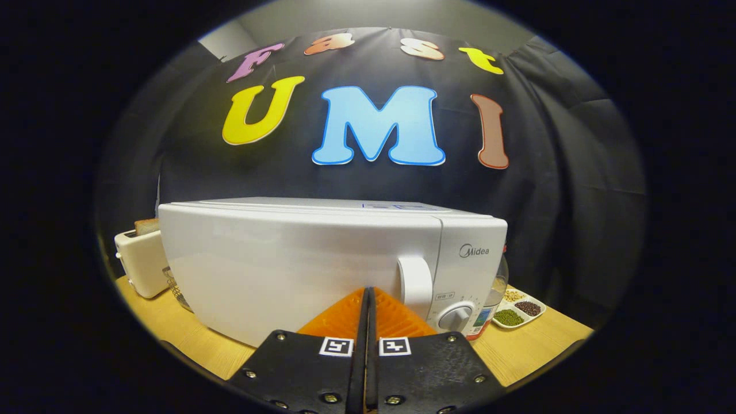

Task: Open the microwave, put the food inside, and close the microwave door.

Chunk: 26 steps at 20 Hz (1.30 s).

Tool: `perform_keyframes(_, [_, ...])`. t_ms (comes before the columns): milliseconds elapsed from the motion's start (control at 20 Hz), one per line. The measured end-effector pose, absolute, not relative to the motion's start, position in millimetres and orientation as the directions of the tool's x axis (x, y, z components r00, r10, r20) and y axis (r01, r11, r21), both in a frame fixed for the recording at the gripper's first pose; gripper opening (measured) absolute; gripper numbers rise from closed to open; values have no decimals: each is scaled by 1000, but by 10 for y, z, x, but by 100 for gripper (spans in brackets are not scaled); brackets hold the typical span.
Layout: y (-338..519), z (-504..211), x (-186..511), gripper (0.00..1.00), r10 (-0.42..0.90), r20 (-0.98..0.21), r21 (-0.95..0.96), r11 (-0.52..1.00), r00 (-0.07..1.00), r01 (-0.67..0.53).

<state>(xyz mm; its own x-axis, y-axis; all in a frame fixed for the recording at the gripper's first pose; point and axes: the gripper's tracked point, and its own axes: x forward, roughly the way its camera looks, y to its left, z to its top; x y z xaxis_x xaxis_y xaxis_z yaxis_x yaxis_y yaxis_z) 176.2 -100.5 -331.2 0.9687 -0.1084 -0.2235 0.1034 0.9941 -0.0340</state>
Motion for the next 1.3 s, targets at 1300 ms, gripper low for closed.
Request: perform_keyframes(1300, [-702,-660,-182,20,-32,-57,116,993,998,38])
